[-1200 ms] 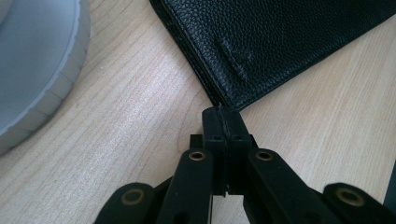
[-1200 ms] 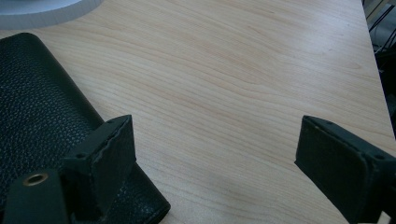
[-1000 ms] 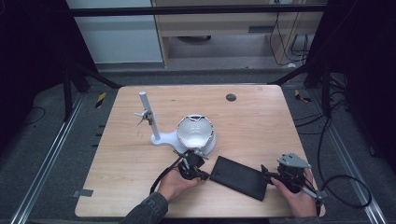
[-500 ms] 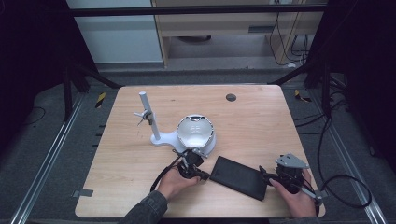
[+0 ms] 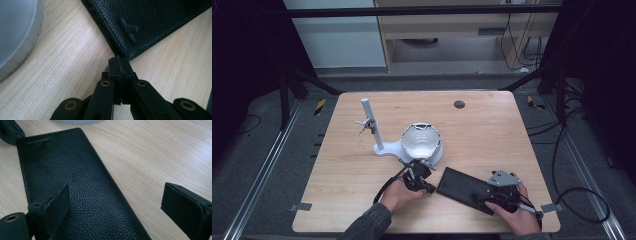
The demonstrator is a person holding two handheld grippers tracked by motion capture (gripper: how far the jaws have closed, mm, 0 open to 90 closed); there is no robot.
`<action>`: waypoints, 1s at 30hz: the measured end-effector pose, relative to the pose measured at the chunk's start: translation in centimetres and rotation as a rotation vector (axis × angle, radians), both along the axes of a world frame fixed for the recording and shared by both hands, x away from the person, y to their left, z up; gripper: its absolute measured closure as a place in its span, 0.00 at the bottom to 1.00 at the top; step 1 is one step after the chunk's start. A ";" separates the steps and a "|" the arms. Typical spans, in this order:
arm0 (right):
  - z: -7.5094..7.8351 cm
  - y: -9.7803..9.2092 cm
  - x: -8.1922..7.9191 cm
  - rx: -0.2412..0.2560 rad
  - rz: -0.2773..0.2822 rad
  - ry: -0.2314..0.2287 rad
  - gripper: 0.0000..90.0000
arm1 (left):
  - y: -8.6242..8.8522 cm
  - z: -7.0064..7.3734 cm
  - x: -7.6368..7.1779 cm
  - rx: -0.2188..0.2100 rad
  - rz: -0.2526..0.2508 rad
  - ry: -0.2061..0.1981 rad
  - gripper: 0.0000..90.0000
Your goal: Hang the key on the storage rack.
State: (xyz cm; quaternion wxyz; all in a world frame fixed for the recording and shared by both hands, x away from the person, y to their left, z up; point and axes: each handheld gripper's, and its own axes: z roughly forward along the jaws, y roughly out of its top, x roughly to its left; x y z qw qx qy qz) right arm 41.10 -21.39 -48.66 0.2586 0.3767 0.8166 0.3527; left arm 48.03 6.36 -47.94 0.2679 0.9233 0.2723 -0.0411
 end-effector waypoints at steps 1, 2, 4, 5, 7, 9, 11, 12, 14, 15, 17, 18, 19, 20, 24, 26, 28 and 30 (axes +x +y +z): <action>0.0 0.0 0.0 0.002 0.001 -0.002 0.09 | -0.1 0.1 0.0 0.008 -0.008 0.000 1.00; 0.0 -0.1 0.0 0.000 -0.001 -0.002 0.09 | -0.1 0.1 0.1 0.008 -0.016 0.002 1.00; 0.0 -0.1 0.0 0.002 0.000 -0.004 0.09 | 0.0 0.0 0.2 0.003 -0.016 0.004 1.00; 0.0 -0.1 0.0 0.003 0.002 -0.003 0.09 | 0.0 0.0 0.2 -0.006 -0.015 0.005 1.00; 0.0 -0.1 0.0 0.002 0.011 0.000 0.09 | 0.2 -0.1 0.2 -0.018 -0.011 0.004 1.00; 0.0 0.2 -0.1 0.002 0.025 0.004 0.09 | 0.3 -0.1 0.2 -0.032 -0.013 0.006 1.00; -0.1 0.7 -0.2 -0.012 0.053 0.010 0.08 | 0.4 0.0 0.2 -0.053 0.001 0.009 1.00; -0.1 0.7 -0.2 -0.012 0.053 0.010 0.08 | 0.5 0.0 0.2 -0.061 0.003 0.008 1.00; -0.2 1.2 -0.3 -0.019 0.069 0.015 0.08 | 0.6 0.2 0.3 -0.082 0.010 0.014 1.00; -0.1 1.5 -0.4 -0.025 0.076 0.014 0.07 | 0.7 0.3 0.3 -0.086 0.009 0.013 1.00; -0.1 2.1 -0.5 -0.027 0.085 0.009 0.07 | 0.7 0.3 0.3 -0.094 0.013 0.013 1.00; 0.0 2.3 -0.5 -0.030 0.093 0.008 0.07 | 0.7 0.3 0.3 -0.094 0.013 0.013 1.00; 0.0 2.6 -0.6 -0.032 0.100 0.007 0.07 | 0.8 0.3 0.4 -0.096 0.014 0.013 1.00; 0.0 2.9 -0.6 -0.032 0.108 0.009 0.07 | 0.8 0.3 0.4 -0.099 0.016 0.016 1.00; 0.0 4.0 -0.9 -0.043 0.152 0.011 0.07 | 0.6 0.3 0.4 -0.109 0.016 0.021 1.00; -0.1 4.6 -1.0 -0.057 0.170 0.013 0.07 | 0.5 0.3 0.4 -0.109 0.012 0.021 1.00; -0.2 5.2 -1.0 -0.084 0.178 0.011 0.07 | 0.4 0.3 0.4 -0.114 0.011 0.021 1.00; -0.4 5.7 -1.0 -0.112 0.176 0.005 0.09 | 0.3 0.4 0.3 -0.122 0.015 0.023 1.00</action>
